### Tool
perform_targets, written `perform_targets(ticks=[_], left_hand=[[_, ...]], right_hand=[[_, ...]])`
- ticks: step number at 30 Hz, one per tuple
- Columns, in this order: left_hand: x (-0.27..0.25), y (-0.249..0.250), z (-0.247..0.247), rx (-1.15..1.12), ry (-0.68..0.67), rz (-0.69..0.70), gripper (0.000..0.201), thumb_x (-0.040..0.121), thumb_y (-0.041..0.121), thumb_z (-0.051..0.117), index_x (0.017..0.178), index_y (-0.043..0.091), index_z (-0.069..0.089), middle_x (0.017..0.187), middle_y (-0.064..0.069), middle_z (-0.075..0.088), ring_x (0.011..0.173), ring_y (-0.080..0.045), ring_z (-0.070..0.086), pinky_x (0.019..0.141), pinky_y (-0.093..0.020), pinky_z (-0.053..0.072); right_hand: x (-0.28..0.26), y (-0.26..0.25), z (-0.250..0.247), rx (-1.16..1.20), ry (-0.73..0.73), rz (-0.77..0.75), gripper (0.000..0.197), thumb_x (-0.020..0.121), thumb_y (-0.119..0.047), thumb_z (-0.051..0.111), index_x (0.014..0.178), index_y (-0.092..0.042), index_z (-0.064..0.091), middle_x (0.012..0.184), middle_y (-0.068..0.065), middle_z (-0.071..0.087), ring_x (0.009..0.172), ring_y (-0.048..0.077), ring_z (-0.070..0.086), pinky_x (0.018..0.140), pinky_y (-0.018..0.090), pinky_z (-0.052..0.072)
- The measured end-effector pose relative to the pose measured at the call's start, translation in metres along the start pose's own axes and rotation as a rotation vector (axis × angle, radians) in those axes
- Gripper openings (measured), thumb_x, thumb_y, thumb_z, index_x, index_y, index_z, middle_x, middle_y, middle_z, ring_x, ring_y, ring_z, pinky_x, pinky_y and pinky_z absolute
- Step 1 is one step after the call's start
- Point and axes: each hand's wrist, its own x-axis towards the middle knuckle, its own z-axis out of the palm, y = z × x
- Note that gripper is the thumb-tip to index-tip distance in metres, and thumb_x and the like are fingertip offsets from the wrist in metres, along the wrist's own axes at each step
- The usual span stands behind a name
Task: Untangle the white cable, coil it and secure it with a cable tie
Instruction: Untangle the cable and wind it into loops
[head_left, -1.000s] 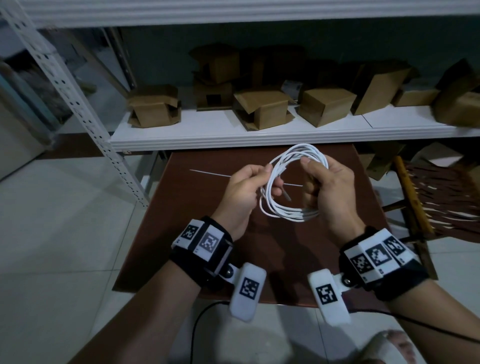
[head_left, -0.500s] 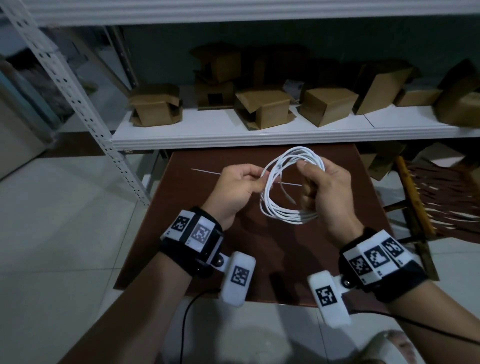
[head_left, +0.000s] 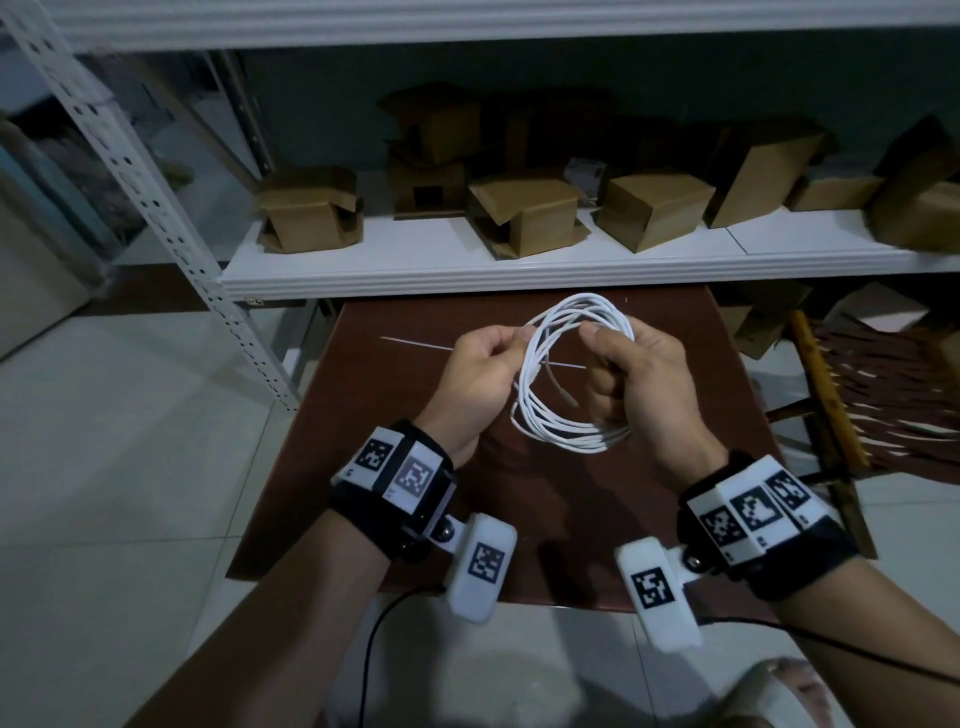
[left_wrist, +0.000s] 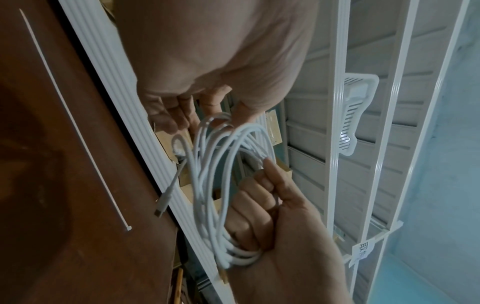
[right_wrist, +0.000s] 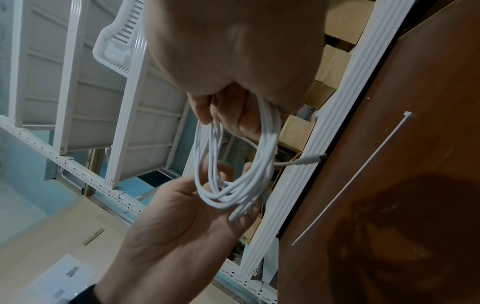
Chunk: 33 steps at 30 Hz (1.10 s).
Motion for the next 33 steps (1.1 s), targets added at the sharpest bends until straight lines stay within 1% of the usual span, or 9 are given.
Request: perform_targets(ticks=[4,6,8,11,15,19,22,28,33], left_hand=[[-0.001,0.004,0.000,0.049,-0.008,-0.013,0.051,0.109,0.040,0.054,0.106,-0.009,0.070,0.083,-0.010,0.068,0.071,-0.014,0.065,0.069,-0.027,0.053],[-0.001,0.007,0.000,-0.011,0.065,-0.081,0.045,0.113,0.037,0.043,0.100,0.003,0.069,0.082,-0.004,0.071,0.070,-0.011,0.067,0.064,-0.021,0.056],[0.000,0.008,-0.003,-0.026,0.107,-0.191,0.031,0.114,0.024,0.041,0.100,0.009,0.065,0.067,0.002,0.068,0.058,-0.008,0.063,0.064,-0.026,0.054],[-0.004,0.006,-0.008,0.117,0.014,-0.401,0.021,0.107,0.020,0.050,0.098,0.012,0.068,0.045,0.007,0.059,0.034,-0.004,0.053,0.069,-0.030,0.054],[-0.007,0.006,-0.008,0.050,-0.013,-0.371,0.022,0.102,0.005,0.056,0.096,0.004,0.077,0.084,-0.014,0.080,0.060,-0.012,0.068,0.063,-0.025,0.060],[-0.006,0.007,-0.008,-0.022,0.035,-0.245,0.023,0.089,-0.010,0.065,0.091,0.009,0.079,0.094,-0.012,0.082,0.083,-0.017,0.072,0.091,-0.034,0.056],[-0.010,0.010,-0.007,-0.075,0.033,-0.194,0.021,0.085,-0.007,0.073,0.101,0.005,0.078,0.110,-0.018,0.080,0.086,-0.017,0.070,0.085,-0.030,0.054],[-0.009,0.012,-0.012,-0.216,-0.024,-0.195,0.020,0.094,0.001,0.066,0.109,0.005,0.078,0.100,-0.010,0.077,0.085,-0.019,0.069,0.089,-0.032,0.053],[-0.012,0.012,-0.008,-0.166,-0.050,-0.128,0.034,0.100,0.037,0.069,0.108,0.005,0.080,0.094,-0.008,0.079,0.081,-0.016,0.071,0.081,-0.027,0.057]], right_hand=[[0.000,-0.002,-0.002,0.005,0.020,-0.016,0.040,0.102,-0.011,0.059,0.065,-0.025,0.069,0.051,-0.003,0.031,0.043,0.010,0.022,0.043,0.021,0.019],[0.000,-0.002,-0.002,0.014,0.021,-0.025,0.041,0.102,-0.011,0.059,0.065,-0.025,0.070,0.050,-0.004,0.031,0.042,0.009,0.021,0.043,0.019,0.019],[0.000,-0.001,-0.001,0.027,0.024,-0.030,0.041,0.102,-0.010,0.059,0.065,-0.024,0.068,0.050,-0.003,0.030,0.043,0.009,0.020,0.043,0.019,0.017],[0.000,0.000,-0.001,0.020,0.025,-0.036,0.037,0.102,-0.011,0.060,0.067,-0.023,0.066,0.050,-0.003,0.030,0.044,0.009,0.019,0.044,0.019,0.017],[0.000,0.000,-0.003,0.011,0.022,-0.042,0.035,0.102,-0.010,0.060,0.070,-0.022,0.066,0.051,-0.003,0.031,0.044,0.010,0.019,0.043,0.020,0.017],[-0.002,-0.001,-0.002,0.000,0.020,-0.048,0.036,0.102,-0.011,0.059,0.070,-0.024,0.070,0.053,0.000,0.029,0.044,0.011,0.020,0.043,0.021,0.019],[-0.001,-0.001,-0.001,-0.008,0.044,-0.043,0.038,0.102,-0.012,0.059,0.069,-0.024,0.070,0.052,0.000,0.030,0.042,0.011,0.021,0.043,0.020,0.020],[0.000,-0.003,0.000,-0.048,0.094,-0.033,0.046,0.102,-0.011,0.059,0.059,-0.026,0.068,0.050,-0.001,0.033,0.037,0.011,0.024,0.040,0.018,0.023],[-0.001,0.000,0.001,-0.106,0.139,-0.040,0.036,0.101,-0.012,0.061,0.068,-0.023,0.069,0.050,-0.002,0.038,0.038,0.011,0.027,0.041,0.020,0.024]])
